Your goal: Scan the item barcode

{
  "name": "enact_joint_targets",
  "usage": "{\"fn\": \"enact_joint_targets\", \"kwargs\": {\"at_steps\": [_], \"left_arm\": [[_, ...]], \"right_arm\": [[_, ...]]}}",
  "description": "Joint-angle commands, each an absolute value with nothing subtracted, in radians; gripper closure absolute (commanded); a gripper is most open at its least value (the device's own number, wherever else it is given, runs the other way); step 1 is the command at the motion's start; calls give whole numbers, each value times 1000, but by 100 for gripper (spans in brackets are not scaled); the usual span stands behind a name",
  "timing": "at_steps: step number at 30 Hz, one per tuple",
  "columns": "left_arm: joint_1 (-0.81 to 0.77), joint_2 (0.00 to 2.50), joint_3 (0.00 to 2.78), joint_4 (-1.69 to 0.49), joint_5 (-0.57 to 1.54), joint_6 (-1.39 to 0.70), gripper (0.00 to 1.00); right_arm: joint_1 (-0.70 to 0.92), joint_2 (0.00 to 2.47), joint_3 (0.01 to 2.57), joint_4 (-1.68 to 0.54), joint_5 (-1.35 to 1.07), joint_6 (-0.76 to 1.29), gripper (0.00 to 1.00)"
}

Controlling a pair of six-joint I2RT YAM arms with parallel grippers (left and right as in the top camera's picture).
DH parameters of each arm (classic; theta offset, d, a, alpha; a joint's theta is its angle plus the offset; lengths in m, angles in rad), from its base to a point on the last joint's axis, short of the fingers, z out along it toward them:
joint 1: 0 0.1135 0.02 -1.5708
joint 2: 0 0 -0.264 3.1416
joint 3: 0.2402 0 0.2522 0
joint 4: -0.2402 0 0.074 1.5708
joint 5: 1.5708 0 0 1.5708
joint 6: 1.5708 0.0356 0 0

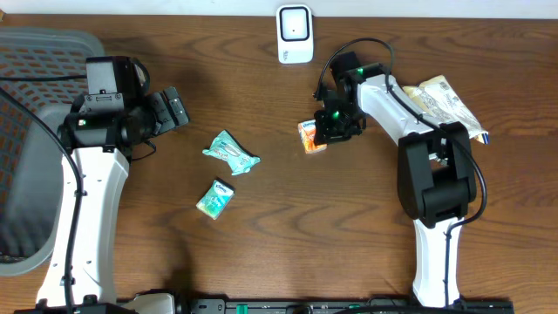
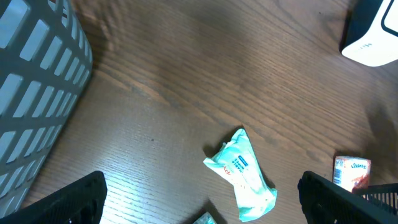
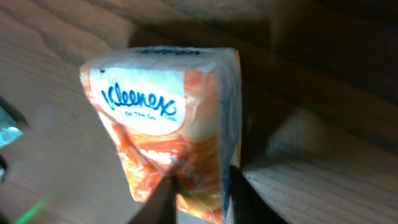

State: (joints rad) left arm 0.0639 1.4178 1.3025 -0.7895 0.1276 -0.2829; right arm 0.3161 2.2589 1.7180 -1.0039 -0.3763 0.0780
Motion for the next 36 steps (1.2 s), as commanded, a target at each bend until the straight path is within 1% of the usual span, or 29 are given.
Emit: {"fn": "enact_joint_targets", "kwargs": {"at_steps": [1,4,7,12,15,17,22,24,36], "left_arm": [[67,1419,1308,-793,118,-266,2],[67,1419,1308,-793,118,-266,2],[67,1419,1308,-793,118,-266,2],[67,1419,1308,-793,118,-266,2],[67,1419,1308,-793,118,-266,2],[67,1419,1308,-793,118,-266,2],[67,1419,1308,-793,118,-266,2],[67,1419,1308,-793,118,-266,2],[67,1419,1308,-793,118,-266,2]], "right_arm": [[310,2260,1691,-988,-384,73,99],[307,2251,1698,-987,-402,73,99],[297,2207,1707,-991,-484,55,99],[239,2074,1707,-987,-889,-59,99],[189,2020,1707,-987,-1088,-97,99],[159,2003,1707,-987,-1184,-104,99],[67,2003,1705,-1000,-1517,-181,99],[41,2003,1705,-1000,-1562,-179,99],[6,2002,1705,-1052,-1562,-181,99]]}}
